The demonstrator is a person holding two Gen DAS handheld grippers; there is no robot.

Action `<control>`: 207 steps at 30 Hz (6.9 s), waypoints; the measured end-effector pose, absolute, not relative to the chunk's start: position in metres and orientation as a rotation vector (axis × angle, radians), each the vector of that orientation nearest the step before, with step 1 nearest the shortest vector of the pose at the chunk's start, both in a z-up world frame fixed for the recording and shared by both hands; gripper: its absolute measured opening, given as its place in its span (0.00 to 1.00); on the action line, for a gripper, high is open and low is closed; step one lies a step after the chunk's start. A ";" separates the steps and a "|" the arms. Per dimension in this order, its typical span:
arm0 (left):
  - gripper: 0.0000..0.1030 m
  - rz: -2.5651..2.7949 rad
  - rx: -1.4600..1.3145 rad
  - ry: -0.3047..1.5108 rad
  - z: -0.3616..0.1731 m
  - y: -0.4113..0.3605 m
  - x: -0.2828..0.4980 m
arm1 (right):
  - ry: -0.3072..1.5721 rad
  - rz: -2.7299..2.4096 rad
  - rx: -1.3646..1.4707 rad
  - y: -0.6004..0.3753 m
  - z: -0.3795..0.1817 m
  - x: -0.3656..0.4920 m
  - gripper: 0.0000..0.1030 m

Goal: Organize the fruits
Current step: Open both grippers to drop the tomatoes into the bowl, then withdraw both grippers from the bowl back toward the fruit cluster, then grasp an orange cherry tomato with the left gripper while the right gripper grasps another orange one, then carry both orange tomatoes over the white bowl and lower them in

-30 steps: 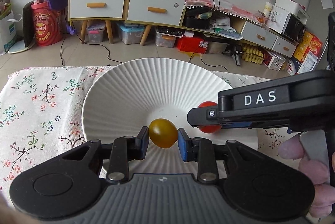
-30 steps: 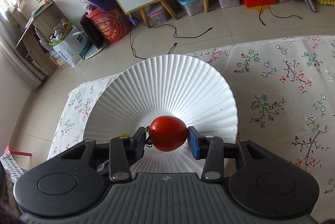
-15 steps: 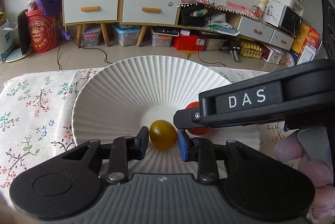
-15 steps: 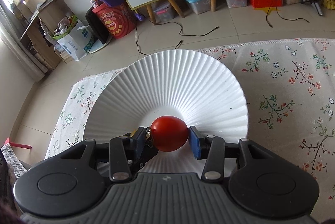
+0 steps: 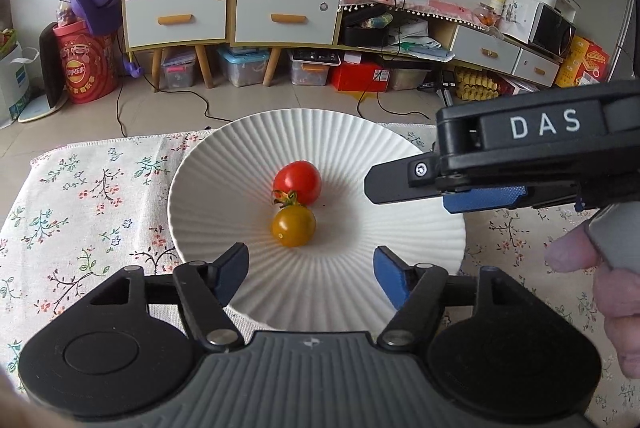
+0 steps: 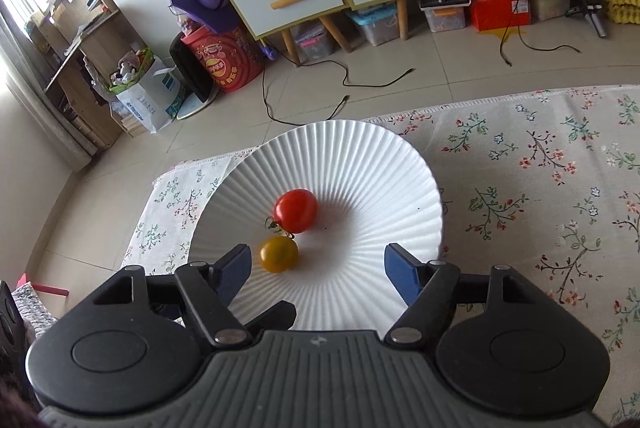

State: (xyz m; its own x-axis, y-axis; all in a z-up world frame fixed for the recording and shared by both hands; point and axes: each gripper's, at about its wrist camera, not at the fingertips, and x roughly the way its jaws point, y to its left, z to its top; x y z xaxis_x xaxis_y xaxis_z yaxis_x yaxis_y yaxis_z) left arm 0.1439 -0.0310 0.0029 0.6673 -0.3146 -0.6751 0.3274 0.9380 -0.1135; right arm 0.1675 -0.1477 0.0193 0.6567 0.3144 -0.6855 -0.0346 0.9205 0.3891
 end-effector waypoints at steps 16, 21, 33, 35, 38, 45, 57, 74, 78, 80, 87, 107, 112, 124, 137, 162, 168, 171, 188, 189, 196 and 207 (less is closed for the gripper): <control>0.93 -0.324 0.073 0.760 0.030 0.003 0.094 | 0.798 0.244 0.264 -0.146 0.036 0.119 0.94; 0.93 -0.316 0.089 0.776 0.028 0.016 0.080 | 0.804 0.273 0.222 -0.139 0.033 0.106 0.96; 0.93 -0.286 0.143 0.802 0.028 0.040 0.031 | 0.776 0.331 0.057 -0.119 0.017 0.052 0.98; 0.93 -0.294 0.123 0.801 0.023 0.046 0.024 | 0.765 0.340 0.023 -0.114 0.013 0.044 0.99; 0.93 -0.324 0.121 0.824 0.015 0.053 0.016 | 0.749 0.348 -0.021 -0.106 0.005 0.028 0.99; 0.93 -0.323 0.030 0.868 -0.007 0.077 -0.002 | 0.727 0.388 -0.045 -0.092 -0.005 0.009 0.99; 0.62 -0.370 -0.015 0.977 -0.028 0.091 -0.009 | 0.810 0.431 -0.114 -0.076 -0.038 0.000 0.87; 0.21 -0.380 0.036 0.996 -0.036 0.081 -0.010 | 0.827 0.472 -0.160 -0.062 -0.040 -0.004 0.55; 0.21 -0.385 0.037 0.992 -0.036 0.081 -0.010 | 0.815 0.463 -0.178 -0.060 -0.040 -0.002 0.52; 0.21 -0.386 0.037 0.989 -0.036 0.080 -0.010 | 0.817 0.458 -0.175 -0.060 -0.040 0.000 0.46; 0.20 -0.389 0.052 0.976 -0.037 0.076 -0.007 | 0.835 0.461 -0.157 -0.061 -0.040 0.006 0.34; 0.21 -0.404 0.091 0.923 -0.041 0.057 -0.002 | 0.819 0.475 -0.161 -0.062 -0.034 0.005 0.22; 0.24 -0.412 0.070 0.894 -0.043 0.060 -0.005 | 0.818 0.479 -0.162 -0.062 -0.032 0.005 0.22; 0.21 -0.408 0.069 0.877 -0.038 0.054 -0.001 | 0.806 0.472 -0.145 -0.068 -0.025 0.006 0.20; 0.21 -0.379 0.091 0.880 -0.031 0.038 0.011 | 0.834 0.462 -0.113 -0.081 -0.031 0.016 0.27; 0.21 -0.376 0.113 0.895 -0.033 0.038 0.008 | 0.819 0.450 -0.123 -0.067 -0.035 0.034 0.26; 0.21 -0.381 0.116 0.875 -0.026 0.029 0.012 | 0.789 0.467 -0.112 -0.071 -0.023 0.029 0.26; 0.21 -0.388 0.113 0.854 -0.019 0.022 0.015 | 0.769 0.461 -0.098 -0.075 -0.015 0.031 0.26; 0.21 -0.352 0.051 0.763 0.007 -0.018 0.070 | 0.670 0.310 0.037 -0.116 0.020 0.090 0.26; 0.21 -0.352 0.048 0.761 0.008 -0.022 0.074 | 0.671 0.306 0.048 -0.119 0.021 0.096 0.26; 0.21 -0.345 0.006 0.763 0.001 -0.046 0.103 | 0.706 0.283 0.081 -0.130 0.017 0.135 0.26; 0.21 -0.308 -0.092 0.776 -0.014 -0.059 0.140 | 0.761 0.273 0.179 -0.143 0.005 0.177 0.25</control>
State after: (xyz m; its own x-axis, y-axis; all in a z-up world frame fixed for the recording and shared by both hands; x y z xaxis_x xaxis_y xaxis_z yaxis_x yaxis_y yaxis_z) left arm 0.1401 -0.0593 -0.0144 0.6718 -0.3065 -0.6743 0.2392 0.9514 -0.1941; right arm 0.1766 -0.1426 0.0047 0.6913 0.3075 -0.6538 -0.1789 0.9496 0.2574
